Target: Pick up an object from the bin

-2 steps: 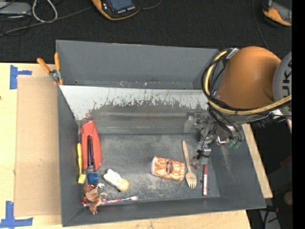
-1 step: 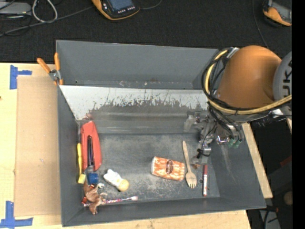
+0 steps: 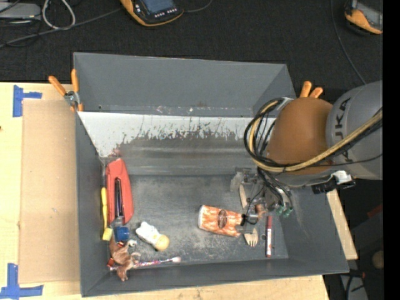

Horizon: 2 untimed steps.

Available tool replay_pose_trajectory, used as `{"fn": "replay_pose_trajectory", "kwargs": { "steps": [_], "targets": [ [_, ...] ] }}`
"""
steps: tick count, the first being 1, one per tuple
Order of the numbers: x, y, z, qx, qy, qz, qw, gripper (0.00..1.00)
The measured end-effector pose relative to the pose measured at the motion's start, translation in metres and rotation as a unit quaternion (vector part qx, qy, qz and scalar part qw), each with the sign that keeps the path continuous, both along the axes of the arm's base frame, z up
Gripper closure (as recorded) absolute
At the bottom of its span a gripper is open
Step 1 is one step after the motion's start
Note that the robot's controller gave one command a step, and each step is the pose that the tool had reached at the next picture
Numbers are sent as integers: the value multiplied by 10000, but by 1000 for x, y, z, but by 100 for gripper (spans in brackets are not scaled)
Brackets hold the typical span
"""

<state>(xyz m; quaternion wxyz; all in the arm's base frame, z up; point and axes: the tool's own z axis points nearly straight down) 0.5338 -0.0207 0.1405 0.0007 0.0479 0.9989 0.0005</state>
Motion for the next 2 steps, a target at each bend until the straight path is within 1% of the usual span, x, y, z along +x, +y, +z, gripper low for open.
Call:
{"fn": "replay_pose_trajectory", "kwargs": {
  "steps": [1,2],
  "targets": [
    [-3,1,-38,1,24,-60,10000,0],
    [-9,17,-42,7,44,-111,9999,0]
  ]
}}
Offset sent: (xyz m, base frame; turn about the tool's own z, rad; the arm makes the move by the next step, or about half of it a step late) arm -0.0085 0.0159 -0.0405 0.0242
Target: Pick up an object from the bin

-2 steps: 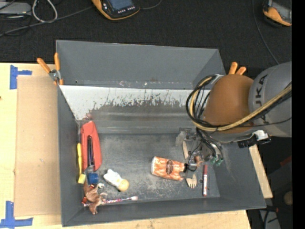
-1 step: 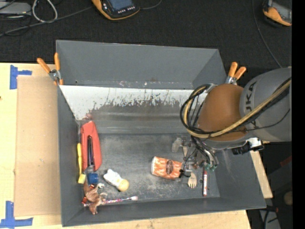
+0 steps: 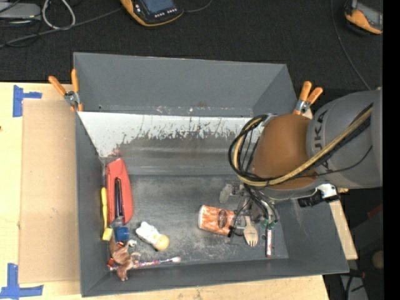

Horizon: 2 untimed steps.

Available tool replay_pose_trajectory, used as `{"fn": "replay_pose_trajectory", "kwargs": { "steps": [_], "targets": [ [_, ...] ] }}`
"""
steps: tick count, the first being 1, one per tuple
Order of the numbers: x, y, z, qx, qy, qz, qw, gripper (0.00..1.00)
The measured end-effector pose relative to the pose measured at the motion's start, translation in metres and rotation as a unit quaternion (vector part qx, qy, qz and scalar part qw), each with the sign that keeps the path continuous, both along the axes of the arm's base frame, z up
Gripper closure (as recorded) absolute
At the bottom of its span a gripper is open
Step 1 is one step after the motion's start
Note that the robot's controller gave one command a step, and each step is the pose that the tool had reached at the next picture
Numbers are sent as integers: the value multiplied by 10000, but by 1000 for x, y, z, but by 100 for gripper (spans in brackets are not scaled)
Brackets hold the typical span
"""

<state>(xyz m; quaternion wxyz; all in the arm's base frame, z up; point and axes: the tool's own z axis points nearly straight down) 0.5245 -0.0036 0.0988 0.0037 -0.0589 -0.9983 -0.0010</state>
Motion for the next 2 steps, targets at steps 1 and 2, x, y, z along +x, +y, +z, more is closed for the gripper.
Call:
{"fn": "replay_pose_trajectory", "kwargs": {
  "steps": [1,2],
  "targets": [
    [3,-2,-23,-8,-14,-592,9982,0],
    [1,-7,-30,-5,7,-574,9983,100]
  ]
}}
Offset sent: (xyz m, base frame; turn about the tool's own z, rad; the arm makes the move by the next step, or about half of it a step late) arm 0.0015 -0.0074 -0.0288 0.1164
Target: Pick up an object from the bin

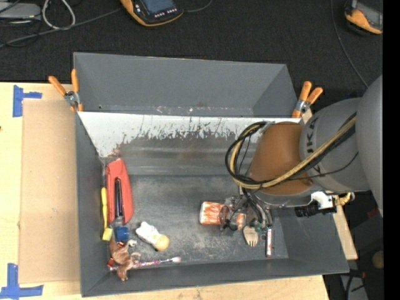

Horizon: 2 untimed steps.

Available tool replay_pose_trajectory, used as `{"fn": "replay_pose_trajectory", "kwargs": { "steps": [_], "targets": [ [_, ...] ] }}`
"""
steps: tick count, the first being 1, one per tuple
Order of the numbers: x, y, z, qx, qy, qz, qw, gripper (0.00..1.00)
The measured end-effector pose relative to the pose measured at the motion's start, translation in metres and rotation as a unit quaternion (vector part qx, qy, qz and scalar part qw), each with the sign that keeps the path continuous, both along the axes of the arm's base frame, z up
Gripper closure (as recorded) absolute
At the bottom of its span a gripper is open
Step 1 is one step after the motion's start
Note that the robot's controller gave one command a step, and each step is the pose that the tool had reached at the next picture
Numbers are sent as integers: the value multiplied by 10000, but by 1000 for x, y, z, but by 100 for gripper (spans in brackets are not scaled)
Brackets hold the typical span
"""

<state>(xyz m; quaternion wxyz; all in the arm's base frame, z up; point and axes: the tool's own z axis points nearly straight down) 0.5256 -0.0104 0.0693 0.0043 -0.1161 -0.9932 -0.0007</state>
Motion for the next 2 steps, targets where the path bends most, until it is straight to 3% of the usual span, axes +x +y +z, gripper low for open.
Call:
{"fn": "replay_pose_trajectory", "kwargs": {
  "steps": [1,2],
  "targets": [
    [0,0,0,0,0,1,10000,100],
    [-3,0,37,3,51,3,10000,100]
  ]
}}
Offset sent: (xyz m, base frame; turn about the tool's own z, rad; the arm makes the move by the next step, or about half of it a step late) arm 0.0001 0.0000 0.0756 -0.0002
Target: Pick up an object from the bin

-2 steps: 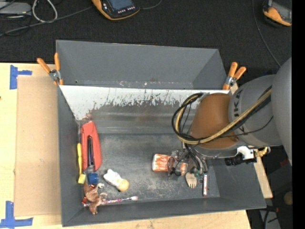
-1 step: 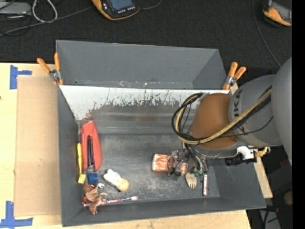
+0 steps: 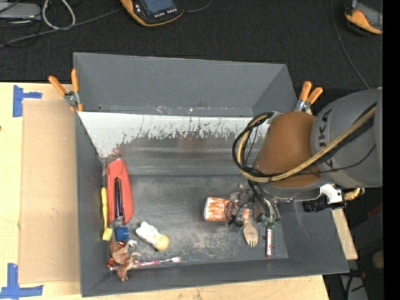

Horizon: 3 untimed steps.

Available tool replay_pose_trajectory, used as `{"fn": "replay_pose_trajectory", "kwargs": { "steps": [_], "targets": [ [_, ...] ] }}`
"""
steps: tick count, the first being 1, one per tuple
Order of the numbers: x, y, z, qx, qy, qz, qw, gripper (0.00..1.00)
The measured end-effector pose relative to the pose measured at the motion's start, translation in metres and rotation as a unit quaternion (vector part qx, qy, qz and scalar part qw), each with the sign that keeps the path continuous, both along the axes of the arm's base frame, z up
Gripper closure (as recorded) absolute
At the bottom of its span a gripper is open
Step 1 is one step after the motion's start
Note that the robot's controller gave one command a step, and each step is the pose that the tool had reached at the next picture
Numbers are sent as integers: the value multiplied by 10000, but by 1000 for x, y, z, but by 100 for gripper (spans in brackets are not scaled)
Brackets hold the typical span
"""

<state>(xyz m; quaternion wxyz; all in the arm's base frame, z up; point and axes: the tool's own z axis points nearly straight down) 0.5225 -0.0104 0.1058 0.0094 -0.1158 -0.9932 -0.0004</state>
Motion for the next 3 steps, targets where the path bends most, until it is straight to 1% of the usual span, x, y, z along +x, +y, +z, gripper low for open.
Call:
{"fn": "replay_pose_trajectory", "kwargs": {
  "steps": [2,3],
  "targets": [
    [1,0,88,1,-7,13,10000,100],
    [2,0,104,2,-20,21,10000,100]
  ]
}}
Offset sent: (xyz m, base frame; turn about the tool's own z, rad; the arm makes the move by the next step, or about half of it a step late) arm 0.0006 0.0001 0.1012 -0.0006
